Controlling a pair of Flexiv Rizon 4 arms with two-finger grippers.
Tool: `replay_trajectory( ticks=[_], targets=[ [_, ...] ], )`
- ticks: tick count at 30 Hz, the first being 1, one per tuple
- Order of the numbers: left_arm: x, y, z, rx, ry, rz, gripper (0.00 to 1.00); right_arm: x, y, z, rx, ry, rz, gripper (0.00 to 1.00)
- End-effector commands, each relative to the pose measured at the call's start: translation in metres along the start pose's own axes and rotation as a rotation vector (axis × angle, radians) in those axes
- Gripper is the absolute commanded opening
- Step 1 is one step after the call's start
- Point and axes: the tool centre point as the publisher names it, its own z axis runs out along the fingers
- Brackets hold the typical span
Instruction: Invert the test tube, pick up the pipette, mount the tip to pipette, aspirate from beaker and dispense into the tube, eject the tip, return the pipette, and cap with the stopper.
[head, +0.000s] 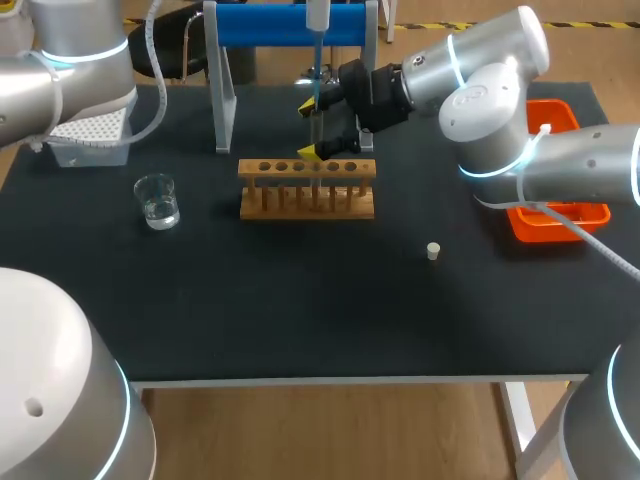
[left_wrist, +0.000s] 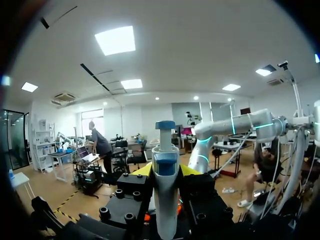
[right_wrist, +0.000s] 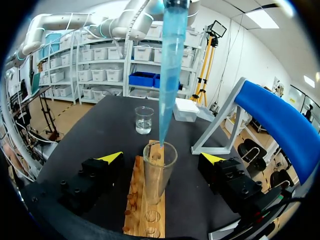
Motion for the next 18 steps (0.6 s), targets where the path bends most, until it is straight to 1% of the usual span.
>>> replay_trajectory(
  ticks=[1,18],
  targets=[
    [-0.0025,0.0018,-0.0009,0.003,0.007,-0.003,0.0,-0.0007,0.0001,-0.0006,0.002,0.003,0.0,1.0],
    [-0.006,0.0104,-0.0031,0.012,0.006,-0.025,0.0,-0.0007,0.0001,-0.0006,0.002,0.003,0.0,1.0]
  ],
)
